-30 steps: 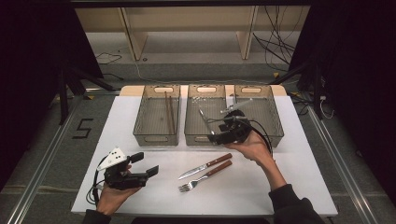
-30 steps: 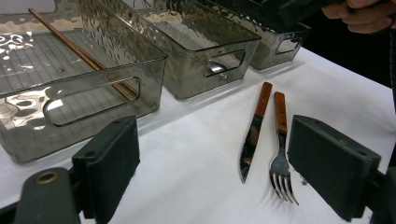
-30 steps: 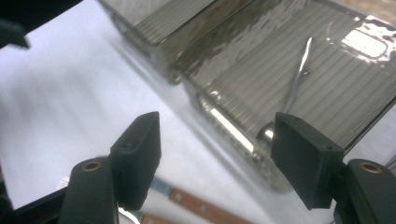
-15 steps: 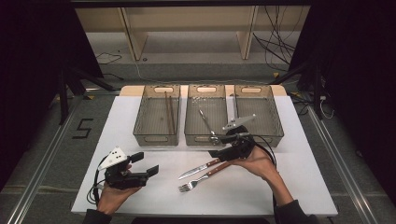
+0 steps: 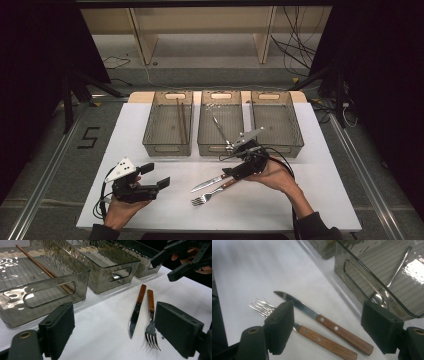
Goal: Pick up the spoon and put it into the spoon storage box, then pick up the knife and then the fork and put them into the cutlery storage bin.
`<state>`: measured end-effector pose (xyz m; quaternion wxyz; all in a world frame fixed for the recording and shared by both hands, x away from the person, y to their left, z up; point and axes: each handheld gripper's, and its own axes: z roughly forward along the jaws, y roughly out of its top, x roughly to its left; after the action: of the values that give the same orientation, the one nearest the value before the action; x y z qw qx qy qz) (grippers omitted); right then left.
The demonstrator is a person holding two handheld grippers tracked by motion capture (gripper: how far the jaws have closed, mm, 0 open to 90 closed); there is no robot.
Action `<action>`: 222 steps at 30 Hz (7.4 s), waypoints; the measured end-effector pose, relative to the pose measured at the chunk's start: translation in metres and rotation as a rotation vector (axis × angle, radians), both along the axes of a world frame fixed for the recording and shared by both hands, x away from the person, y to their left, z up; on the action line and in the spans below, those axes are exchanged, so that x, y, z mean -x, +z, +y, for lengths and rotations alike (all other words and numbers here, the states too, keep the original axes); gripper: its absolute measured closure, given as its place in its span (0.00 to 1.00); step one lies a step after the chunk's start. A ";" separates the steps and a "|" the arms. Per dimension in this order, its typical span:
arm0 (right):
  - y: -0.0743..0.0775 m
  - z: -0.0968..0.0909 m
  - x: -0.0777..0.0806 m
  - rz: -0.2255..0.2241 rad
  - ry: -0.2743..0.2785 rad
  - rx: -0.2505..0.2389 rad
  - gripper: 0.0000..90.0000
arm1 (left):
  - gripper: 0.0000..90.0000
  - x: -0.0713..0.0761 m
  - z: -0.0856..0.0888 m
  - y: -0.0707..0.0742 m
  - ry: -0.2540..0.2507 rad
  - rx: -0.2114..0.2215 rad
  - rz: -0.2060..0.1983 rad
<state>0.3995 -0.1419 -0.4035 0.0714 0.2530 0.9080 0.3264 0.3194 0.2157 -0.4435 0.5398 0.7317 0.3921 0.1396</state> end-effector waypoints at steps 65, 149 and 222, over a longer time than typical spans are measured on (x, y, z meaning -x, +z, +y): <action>-0.044 0.047 -0.036 -0.005 0.399 0.501 0.60 | 0.18 0.003 0.002 0.002 -0.001 0.007 -0.021; 0.018 0.017 -0.035 -0.084 0.324 0.194 0.86 | 0.18 0.003 0.002 0.002 0.001 0.007 -0.021; 0.034 -0.113 -0.120 0.023 -0.625 -0.111 0.86 | 0.18 0.004 0.003 0.003 0.006 0.014 -0.042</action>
<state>0.5192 -0.2547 -0.3694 0.1442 0.5270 0.7676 0.3350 0.3154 0.2189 -0.4405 0.5524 0.7236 0.3840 0.1540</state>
